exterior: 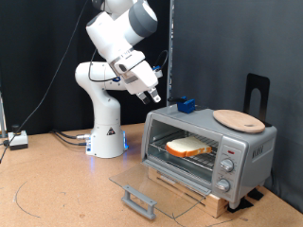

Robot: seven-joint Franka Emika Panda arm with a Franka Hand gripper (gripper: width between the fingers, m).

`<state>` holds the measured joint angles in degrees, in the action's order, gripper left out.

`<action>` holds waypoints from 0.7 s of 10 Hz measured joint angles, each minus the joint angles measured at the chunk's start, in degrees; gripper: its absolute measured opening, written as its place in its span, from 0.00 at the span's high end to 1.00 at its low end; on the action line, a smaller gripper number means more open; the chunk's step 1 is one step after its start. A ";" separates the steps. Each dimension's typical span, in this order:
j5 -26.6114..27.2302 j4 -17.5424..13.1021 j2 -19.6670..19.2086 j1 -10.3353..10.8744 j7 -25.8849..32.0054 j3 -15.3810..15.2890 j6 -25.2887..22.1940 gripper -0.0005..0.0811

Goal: Make a piece of toast with the oven

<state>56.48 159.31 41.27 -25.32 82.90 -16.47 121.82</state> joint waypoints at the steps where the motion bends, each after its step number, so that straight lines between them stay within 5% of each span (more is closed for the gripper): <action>1: 1.69 0.29 0.20 -0.43 -5.73 -0.14 1.48 0.00; 4: -3.68 -0.23 0.36 -7.24 -24.27 0.38 -0.47 0.00; 7: -8.62 -1.44 -0.97 -12.97 -26.42 3.05 -2.44 0.00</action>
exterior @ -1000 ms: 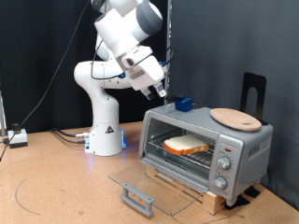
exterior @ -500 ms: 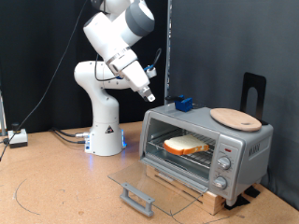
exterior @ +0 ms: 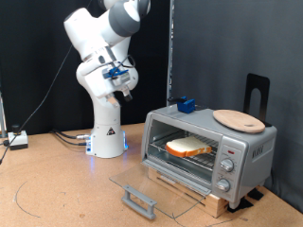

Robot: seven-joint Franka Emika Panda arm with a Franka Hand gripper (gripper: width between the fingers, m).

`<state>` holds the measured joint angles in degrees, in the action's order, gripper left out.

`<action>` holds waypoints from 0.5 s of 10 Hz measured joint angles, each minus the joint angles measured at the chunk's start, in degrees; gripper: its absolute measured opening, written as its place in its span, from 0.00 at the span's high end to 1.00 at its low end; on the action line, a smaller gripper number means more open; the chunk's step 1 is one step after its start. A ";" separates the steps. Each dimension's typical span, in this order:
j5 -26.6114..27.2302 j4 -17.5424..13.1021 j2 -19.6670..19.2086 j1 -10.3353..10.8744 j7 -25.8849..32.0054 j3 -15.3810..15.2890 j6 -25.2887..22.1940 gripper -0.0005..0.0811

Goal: Make a piece of toast with the oven

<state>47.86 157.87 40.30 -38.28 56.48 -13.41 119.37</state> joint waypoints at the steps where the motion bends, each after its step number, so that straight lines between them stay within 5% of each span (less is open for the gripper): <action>1: -0.19 -0.48 -0.93 -1.03 1.37 0.98 0.65 0.00; 3: -0.19 -1.06 -2.20 -1.49 2.40 1.40 0.24 0.00; 5: -2.69 -2.23 -2.51 -0.60 9.95 2.15 -7.31 0.00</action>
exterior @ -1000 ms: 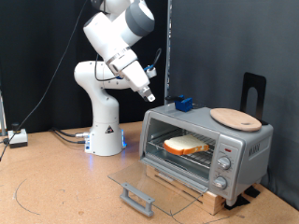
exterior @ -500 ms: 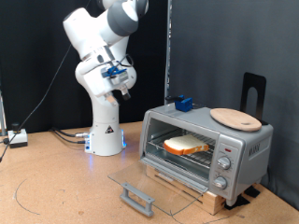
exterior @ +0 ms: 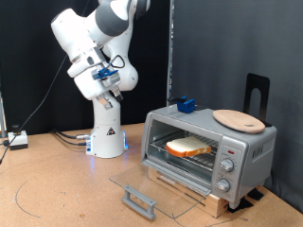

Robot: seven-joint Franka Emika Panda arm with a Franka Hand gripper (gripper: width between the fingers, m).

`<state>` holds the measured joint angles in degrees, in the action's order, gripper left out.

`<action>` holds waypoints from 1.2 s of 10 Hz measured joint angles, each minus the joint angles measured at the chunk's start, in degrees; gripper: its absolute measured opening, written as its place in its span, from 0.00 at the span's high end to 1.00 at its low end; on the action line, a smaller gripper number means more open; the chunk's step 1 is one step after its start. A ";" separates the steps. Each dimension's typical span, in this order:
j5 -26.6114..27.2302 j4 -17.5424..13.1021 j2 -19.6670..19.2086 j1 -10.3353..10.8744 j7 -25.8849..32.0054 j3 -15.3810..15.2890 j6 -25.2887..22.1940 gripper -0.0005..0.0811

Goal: Make a piece of toast with the oven

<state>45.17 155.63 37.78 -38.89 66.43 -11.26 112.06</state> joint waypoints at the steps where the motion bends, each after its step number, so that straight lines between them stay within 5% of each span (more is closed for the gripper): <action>1: -1.58 -1.04 -0.47 0.70 4.80 0.17 -3.31 0.00; 4: 1.42 -3.74 -3.93 3.95 22.47 2.35 -8.72 0.00; 6: 3.90 -6.15 -6.75 4.40 26.39 3.72 -10.89 0.00; 9: 4.68 -7.14 -8.28 4.06 25.84 4.69 -11.13 0.00; 12: 5.55 -7.24 -8.46 3.54 5.96 2.30 -9.87 0.00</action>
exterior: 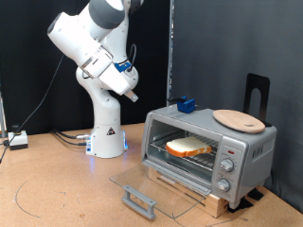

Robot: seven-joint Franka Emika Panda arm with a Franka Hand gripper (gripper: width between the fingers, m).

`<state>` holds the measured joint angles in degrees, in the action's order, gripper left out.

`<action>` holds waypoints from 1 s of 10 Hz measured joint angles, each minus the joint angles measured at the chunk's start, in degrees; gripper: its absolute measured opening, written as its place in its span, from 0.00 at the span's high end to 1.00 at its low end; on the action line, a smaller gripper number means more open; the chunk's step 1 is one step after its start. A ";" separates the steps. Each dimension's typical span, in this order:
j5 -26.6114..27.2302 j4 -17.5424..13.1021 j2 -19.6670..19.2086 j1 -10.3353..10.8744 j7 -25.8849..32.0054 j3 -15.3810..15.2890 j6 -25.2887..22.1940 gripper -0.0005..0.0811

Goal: Make a piece of toast with the oven

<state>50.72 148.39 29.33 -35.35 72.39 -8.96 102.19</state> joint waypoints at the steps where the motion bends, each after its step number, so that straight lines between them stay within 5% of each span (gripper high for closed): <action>1: -1.19 -0.34 -0.61 -0.83 -7.11 -0.50 0.02 0.00; 3: -7.84 -2.32 -3.66 -3.24 -18.26 -2.27 -0.19 0.00; 5: -7.44 -2.32 -3.82 -3.28 -16.46 -1.99 -2.16 0.00; 6: -8.17 -3.01 -4.73 -3.79 -20.53 -1.88 -5.12 0.00; 10: -9.86 -9.68 -15.35 -7.47 -38.27 -0.29 -13.18 0.00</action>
<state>40.86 138.71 13.98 -42.82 34.12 -9.25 89.01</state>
